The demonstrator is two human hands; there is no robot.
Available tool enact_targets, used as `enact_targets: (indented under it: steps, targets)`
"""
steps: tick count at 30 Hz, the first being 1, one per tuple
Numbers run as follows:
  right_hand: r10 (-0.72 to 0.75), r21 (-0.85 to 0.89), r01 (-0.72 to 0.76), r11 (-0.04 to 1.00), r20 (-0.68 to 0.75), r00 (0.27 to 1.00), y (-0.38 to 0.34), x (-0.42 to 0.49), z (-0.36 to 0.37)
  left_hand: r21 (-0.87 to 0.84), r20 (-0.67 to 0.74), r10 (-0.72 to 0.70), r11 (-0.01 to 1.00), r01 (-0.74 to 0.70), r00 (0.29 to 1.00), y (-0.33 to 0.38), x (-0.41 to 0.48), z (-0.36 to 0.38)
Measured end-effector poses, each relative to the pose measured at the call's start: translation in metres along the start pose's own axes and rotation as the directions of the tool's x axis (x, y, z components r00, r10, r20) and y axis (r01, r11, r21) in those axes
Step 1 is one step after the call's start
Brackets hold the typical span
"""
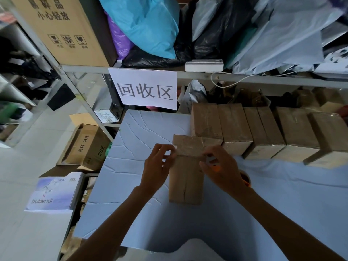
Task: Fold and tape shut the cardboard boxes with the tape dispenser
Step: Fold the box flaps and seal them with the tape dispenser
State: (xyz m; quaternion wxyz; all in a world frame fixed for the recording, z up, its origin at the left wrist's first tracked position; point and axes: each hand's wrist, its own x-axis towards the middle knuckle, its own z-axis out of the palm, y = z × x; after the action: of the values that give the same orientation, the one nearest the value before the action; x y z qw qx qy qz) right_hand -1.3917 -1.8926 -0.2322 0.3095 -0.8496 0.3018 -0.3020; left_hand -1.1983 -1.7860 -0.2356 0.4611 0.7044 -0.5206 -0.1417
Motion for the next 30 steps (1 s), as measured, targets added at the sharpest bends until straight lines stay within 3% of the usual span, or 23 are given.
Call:
enact_targets:
  steps: [7, 13, 18, 26, 30]
  targets:
    - [0.005, -0.002, -0.005, 1.0, 0.025, 1.0, -0.001, 0.003, 0.001, 0.074, -0.067, 0.047, 0.996, -0.042, 0.997, 0.005, 0.005, -0.002]
    - [-0.004, -0.026, 0.007, 1.0, 0.106, 0.994, -0.004, 0.004, -0.008, 0.0, 0.002, -0.025, 1.0, 0.025, 1.0, 0.011, 0.013, -0.009]
    - [0.132, 0.009, -0.132, 0.991, 0.018, 0.991, -0.014, 0.007, -0.003, -0.033, 0.076, -0.063, 0.997, 0.066, 0.995, 0.015, 0.015, -0.015]
    - [0.293, 0.196, -0.282, 0.939, -0.029, 0.956, -0.021, 0.008, 0.0, -0.045, 0.039, -0.123, 0.991, 0.125, 0.992, 0.015, 0.01, -0.014]
    - [0.423, 0.239, -0.408, 0.881, -0.013, 0.906, -0.025, 0.014, 0.0, -0.123, 0.02, -0.241, 0.963, 0.242, 0.97, 0.016, 0.011, -0.013]
